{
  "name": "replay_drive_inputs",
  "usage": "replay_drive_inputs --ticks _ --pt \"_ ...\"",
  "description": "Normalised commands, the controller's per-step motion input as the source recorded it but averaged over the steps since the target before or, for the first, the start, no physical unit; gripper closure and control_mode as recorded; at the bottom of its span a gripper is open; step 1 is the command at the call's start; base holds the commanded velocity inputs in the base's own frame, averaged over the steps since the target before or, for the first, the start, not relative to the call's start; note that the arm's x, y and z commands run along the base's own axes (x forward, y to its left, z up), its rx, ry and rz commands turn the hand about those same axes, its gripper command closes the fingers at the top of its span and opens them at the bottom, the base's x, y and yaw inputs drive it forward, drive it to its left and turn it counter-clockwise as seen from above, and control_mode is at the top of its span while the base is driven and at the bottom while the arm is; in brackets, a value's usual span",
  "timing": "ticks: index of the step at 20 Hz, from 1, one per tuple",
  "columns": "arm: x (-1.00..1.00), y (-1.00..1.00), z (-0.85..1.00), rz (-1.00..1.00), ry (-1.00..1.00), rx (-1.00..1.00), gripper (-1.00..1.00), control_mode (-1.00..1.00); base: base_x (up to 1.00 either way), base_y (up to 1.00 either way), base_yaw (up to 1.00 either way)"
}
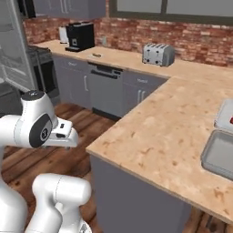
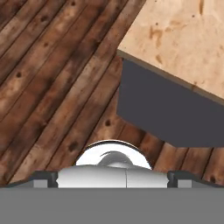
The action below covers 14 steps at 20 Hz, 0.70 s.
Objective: Place the cold items (bell pepper and corn) from the fridge in one tupperware on the dining counter. Place the warm items (kebab skewer and hot dog) in the stove area in another tupperware.
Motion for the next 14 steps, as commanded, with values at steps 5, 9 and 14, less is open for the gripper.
replay_drive_inputs --ticks 5,9,14 --pt "0.0 0.0 0.0 0.0 0.0 0.0 -1.0 1.0 0.64 1.0 -0.45" --pt "0.0 0.0 0.0 0.0 0.0 0.0 -1.0 1.0 0.64 1.0 -0.46" --pt "0.0 0.0 0.0 0.0 0.0 0.0 -1.0 1.0 0.69 1.0 -0.48"
